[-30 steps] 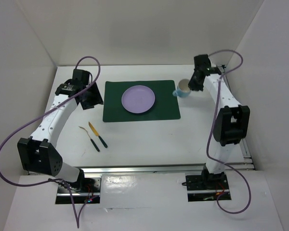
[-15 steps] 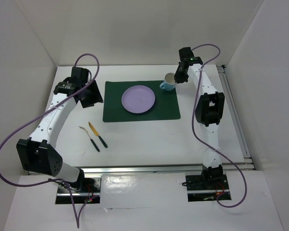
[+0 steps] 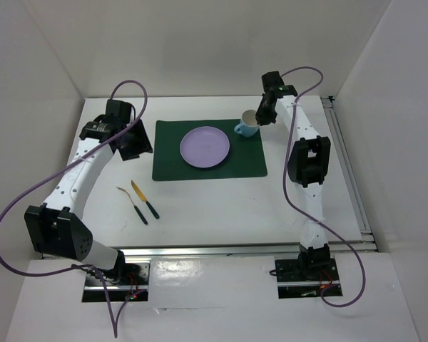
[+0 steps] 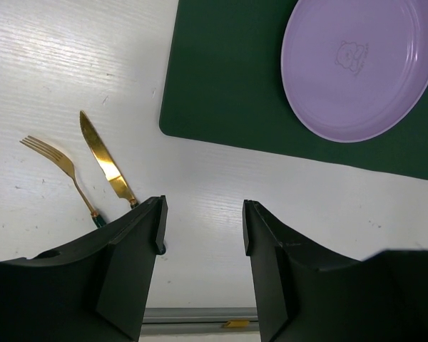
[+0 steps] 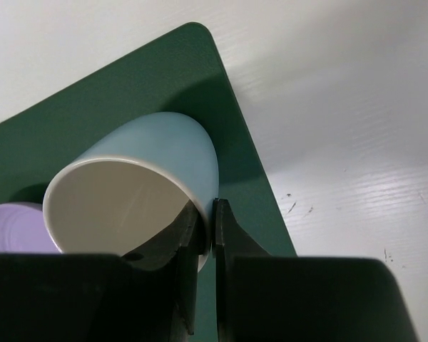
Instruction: Set the dinner table for one person
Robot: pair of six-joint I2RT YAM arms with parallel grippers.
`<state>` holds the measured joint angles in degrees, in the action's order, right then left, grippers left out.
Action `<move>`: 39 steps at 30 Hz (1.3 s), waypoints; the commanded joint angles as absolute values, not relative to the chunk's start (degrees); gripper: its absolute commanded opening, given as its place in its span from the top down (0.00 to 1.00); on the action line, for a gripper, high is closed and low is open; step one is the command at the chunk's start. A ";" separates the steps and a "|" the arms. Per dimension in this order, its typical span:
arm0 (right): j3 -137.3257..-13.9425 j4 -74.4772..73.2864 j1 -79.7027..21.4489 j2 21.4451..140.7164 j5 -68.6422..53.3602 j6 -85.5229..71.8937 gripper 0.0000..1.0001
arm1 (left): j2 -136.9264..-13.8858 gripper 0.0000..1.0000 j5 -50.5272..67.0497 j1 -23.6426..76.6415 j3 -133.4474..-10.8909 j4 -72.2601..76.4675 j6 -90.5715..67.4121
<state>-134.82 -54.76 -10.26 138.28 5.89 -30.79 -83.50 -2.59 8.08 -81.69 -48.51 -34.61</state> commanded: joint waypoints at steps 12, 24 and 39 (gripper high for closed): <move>-139.75 -46.42 -11.60 138.26 2.02 -32.34 0.33 | -82.79 0.36 -1.23 8.09 -78.40 -48.87 -34.10; -138.62 -44.82 -11.60 124.38 0.78 -29.10 0.00 | -84.02 0.40 -7.98 8.09 -74.62 -50.98 -41.20; -98.73 -39.64 -17.74 94.32 -2.20 -24.17 0.01 | -80.77 0.44 -3.43 2.55 -52.31 -44.74 -54.57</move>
<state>-105.25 -41.10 -14.96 94.06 -0.08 -25.54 -82.70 -4.99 2.48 -54.11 -47.81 -50.70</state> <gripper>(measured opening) 0.992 0.564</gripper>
